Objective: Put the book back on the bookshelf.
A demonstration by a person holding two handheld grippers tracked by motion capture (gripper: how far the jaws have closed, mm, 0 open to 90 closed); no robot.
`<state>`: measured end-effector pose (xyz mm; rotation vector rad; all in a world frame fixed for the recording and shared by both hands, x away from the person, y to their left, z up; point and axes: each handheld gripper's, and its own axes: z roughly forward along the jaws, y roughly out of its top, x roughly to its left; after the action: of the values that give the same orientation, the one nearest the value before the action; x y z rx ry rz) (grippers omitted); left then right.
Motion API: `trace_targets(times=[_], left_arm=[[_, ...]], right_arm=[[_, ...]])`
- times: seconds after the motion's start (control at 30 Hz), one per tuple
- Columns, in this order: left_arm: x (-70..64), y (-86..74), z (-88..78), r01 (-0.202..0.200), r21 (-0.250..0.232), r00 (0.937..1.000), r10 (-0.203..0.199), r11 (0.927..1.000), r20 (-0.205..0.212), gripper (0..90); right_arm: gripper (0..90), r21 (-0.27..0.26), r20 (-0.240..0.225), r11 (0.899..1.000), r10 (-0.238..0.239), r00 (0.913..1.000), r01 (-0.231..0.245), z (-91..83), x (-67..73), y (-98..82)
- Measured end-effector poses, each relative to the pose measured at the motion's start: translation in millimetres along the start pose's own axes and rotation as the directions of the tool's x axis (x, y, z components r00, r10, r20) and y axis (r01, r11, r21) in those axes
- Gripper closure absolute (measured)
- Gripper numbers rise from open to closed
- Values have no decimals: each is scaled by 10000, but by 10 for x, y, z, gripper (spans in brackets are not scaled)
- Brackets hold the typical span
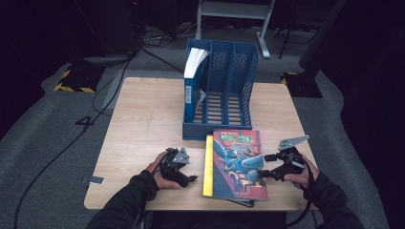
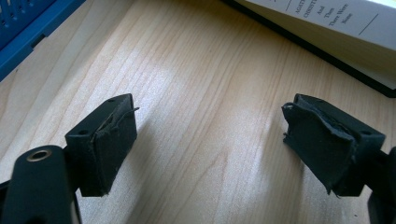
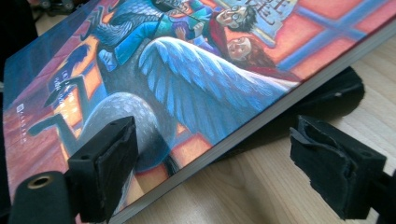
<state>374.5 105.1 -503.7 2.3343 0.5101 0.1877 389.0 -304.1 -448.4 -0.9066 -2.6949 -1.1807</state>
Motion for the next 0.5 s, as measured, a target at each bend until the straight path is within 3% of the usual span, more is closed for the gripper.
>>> trace_targets(times=[0.2, 0.47, 0.5], left_arm=[[1, 5, 9, -1, -19, 10000, 1, 10000, 36, 157], [12, 21, 18, -88, 38, 9999, 88, 10000, 105, 153], [10, 21, 19, -61, 47, 9999, 61, 10000, 117, 152]], right_arm=[[181, 142, -414, 9999, 27, 9991, -22, 28, -8, 34], [186, 270, -68, 9992, -298, 9995, 300, -9, 52, 88], [222, 175, 44, 9992, -362, 9993, 361, -20, 53, 93]])
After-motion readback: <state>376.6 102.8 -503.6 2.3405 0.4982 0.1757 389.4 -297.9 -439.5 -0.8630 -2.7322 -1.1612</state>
